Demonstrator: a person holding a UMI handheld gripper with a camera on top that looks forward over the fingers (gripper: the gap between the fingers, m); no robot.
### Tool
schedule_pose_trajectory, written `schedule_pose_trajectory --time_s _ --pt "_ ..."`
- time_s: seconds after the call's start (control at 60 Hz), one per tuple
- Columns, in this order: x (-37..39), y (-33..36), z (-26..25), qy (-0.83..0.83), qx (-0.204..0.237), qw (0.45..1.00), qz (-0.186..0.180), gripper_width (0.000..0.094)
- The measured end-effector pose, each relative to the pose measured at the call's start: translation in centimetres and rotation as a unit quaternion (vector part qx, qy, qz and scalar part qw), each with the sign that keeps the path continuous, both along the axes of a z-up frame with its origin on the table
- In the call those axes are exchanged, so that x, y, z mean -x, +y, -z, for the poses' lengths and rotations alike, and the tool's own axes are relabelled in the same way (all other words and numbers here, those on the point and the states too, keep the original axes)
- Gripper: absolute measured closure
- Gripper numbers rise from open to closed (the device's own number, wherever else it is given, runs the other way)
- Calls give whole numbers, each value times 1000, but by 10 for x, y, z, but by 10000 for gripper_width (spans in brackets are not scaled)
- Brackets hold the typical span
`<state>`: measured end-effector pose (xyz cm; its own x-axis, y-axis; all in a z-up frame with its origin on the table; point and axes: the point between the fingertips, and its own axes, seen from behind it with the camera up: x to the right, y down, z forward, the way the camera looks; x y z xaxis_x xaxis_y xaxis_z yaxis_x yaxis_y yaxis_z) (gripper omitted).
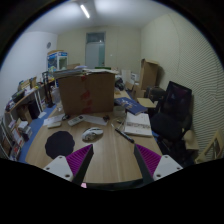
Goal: Arrange mouse
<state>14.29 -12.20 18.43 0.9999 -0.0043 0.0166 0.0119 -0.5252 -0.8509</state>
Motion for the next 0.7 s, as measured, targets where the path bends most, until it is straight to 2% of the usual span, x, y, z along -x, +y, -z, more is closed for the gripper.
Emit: schedule_pose_trajectory --time_s 0.3,0.483,0.583,0.7 --pt "42 42 44 70 36 995 -56 98" --pt "87 105 94 85 24 991 -103 95" --pt "118 139 126 82 27 991 -105 98" --pt "136 174 163 63 37 993 -88 102"
